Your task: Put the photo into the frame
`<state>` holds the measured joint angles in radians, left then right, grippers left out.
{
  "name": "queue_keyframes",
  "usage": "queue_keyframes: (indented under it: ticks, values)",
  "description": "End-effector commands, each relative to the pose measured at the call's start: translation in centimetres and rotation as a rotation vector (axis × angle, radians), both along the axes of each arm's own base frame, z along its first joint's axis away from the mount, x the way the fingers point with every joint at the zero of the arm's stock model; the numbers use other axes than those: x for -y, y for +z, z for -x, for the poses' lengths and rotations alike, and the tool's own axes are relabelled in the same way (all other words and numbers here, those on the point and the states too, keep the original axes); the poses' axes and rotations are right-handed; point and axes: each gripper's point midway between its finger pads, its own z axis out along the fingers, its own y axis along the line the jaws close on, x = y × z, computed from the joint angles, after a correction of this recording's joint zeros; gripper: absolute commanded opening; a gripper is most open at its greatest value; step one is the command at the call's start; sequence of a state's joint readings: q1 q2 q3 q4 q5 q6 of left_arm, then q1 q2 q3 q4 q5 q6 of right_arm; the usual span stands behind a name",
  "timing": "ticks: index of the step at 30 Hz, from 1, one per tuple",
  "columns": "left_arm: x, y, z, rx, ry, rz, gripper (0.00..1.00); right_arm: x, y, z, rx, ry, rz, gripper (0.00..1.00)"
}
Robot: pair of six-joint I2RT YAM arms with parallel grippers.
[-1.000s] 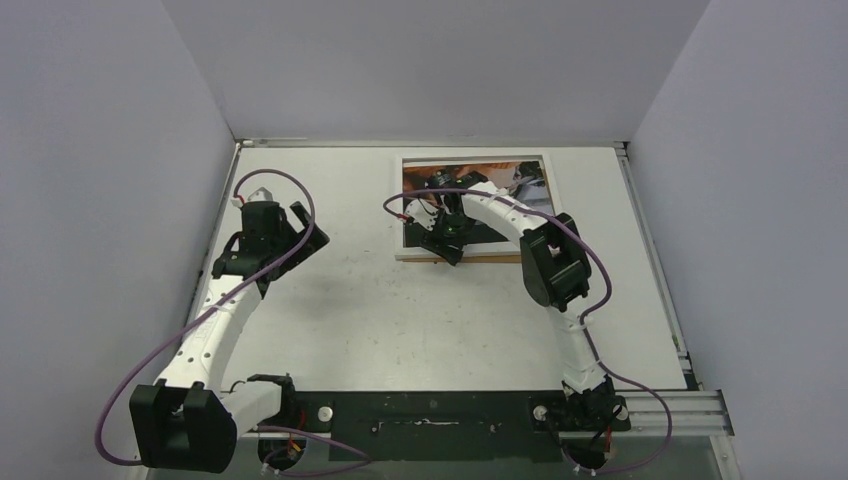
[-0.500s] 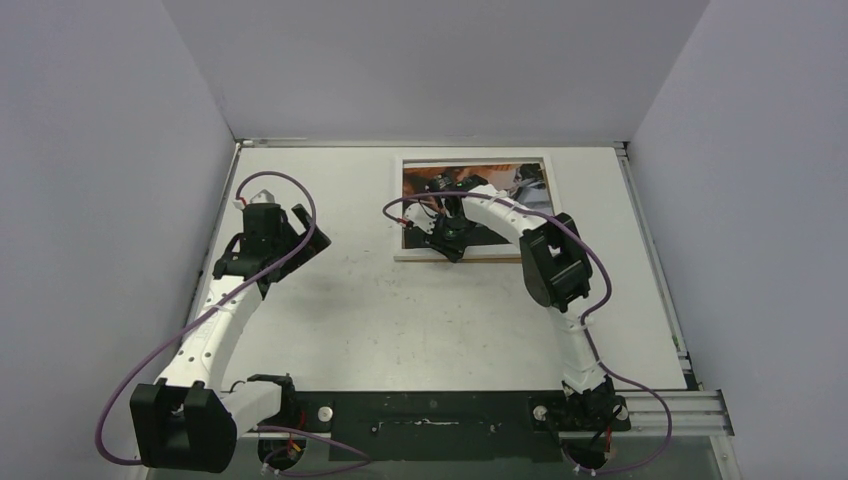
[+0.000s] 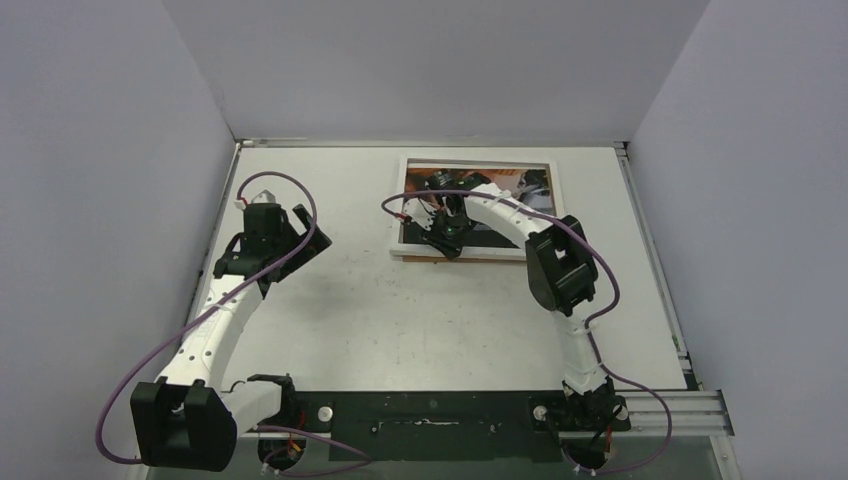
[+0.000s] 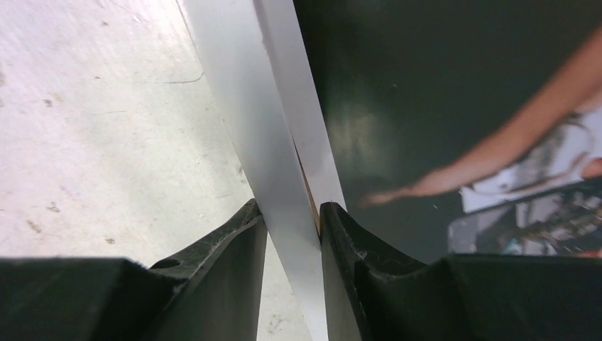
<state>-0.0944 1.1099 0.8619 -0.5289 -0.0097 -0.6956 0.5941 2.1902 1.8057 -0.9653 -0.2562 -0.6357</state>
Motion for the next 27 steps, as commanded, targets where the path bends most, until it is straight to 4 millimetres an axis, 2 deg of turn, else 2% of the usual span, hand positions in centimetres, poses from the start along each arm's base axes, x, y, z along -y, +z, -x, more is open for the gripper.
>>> queue_keyframes:
  ticks: [1,7,11,16,21,24,27]
  values:
    - [-0.1,1.3,-0.2,0.04,0.0,0.008,0.97,-1.2,7.9,-0.6,0.145,-0.058,-0.143,0.07]
    - [1.2,1.0,0.5,0.05,-0.048,0.07,0.97,-0.7,10.8,-1.9,0.262,-0.126,-0.175,0.01]
    - [2.3,1.4,0.3,0.077,-0.074,0.125,0.97,-0.8,13.8,-3.1,0.363,-0.187,-0.228,0.0]
    - [3.2,2.1,0.0,0.108,-0.104,0.167,0.97,-0.5,18.0,-5.1,0.554,-0.241,-0.284,0.0]
    - [3.8,2.4,-0.1,0.115,-0.129,0.193,0.97,1.6,22.5,-7.8,0.758,-0.305,-0.219,0.0]
    - [4.1,2.8,-0.2,0.121,-0.139,0.203,0.97,2.5,25.5,-8.4,0.839,-0.339,-0.203,0.0]
    - [4.2,3.2,-0.4,0.13,-0.148,0.2,0.97,3.0,28.7,-8.1,0.89,-0.376,-0.241,0.0]
